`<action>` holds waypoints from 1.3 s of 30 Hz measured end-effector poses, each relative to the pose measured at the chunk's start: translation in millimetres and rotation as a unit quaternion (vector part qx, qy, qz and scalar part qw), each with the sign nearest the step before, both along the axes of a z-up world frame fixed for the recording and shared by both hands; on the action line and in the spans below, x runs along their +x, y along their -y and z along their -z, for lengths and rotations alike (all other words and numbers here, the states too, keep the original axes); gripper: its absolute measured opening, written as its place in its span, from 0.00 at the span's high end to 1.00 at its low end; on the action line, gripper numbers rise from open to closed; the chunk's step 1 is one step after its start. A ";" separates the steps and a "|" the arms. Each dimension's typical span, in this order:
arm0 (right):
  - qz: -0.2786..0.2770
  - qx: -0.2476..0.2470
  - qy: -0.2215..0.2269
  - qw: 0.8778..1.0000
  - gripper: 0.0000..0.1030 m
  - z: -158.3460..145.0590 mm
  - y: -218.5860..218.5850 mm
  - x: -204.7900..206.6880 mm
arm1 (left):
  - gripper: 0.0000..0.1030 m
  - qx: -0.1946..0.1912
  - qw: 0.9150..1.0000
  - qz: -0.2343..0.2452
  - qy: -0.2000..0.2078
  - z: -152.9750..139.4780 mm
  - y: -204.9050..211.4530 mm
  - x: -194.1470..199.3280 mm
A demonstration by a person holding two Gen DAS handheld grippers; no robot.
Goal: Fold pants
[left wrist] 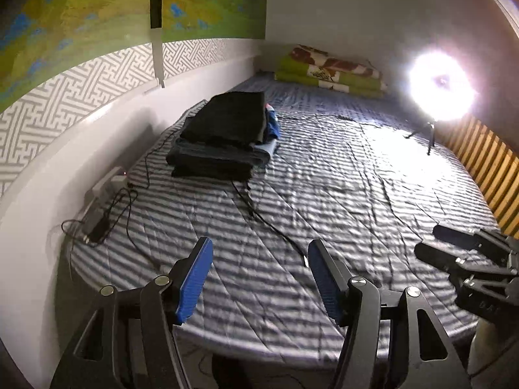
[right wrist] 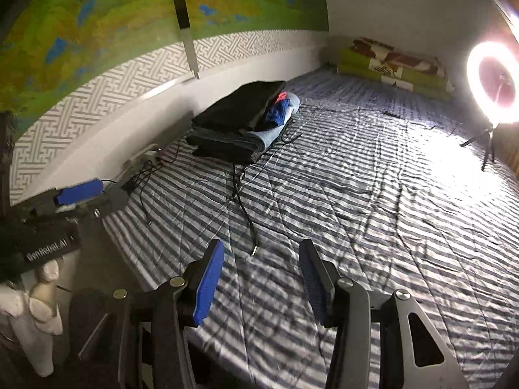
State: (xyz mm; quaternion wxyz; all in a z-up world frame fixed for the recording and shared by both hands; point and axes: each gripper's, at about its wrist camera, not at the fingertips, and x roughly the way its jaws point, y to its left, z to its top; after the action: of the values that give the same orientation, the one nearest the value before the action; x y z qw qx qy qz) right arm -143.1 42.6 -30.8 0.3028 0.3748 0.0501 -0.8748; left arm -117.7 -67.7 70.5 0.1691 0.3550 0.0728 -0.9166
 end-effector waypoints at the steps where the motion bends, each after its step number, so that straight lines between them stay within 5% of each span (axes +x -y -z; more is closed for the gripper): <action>1: 0.000 -0.001 -0.003 1.000 0.55 -2.3 -2.6 5.0 | 0.37 -0.001 1.000 0.003 0.000 0.6 -8.5 7.5; 14: 0.013 -0.002 -0.040 0.999 0.45 -14.6 -33.4 80.5 | 0.32 -0.010 0.999 0.028 -0.045 -19.0 -77.6 76.0; 19: 0.018 -0.007 -0.056 0.998 0.32 -17.5 -38.3 100.5 | 0.13 -0.017 0.998 0.034 -0.055 -24.5 -91.2 92.1; 24: 0.030 -0.012 -0.079 0.996 0.19 -16.8 -42.2 111.9 | 0.02 -0.010 0.998 0.018 -0.053 -22.3 -88.7 102.7; 39: 0.069 -0.009 -0.059 0.996 0.18 -1.5 -55.7 96.5 | 0.00 0.009 0.998 -0.050 -0.022 -5.3 -44.1 112.0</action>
State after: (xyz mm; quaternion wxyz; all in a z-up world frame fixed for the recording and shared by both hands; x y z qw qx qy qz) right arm -46.5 98.3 -29.4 0.2415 0.3223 0.0341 -0.9147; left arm -5.7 -23.6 75.8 0.2097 0.3323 0.1019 -0.9139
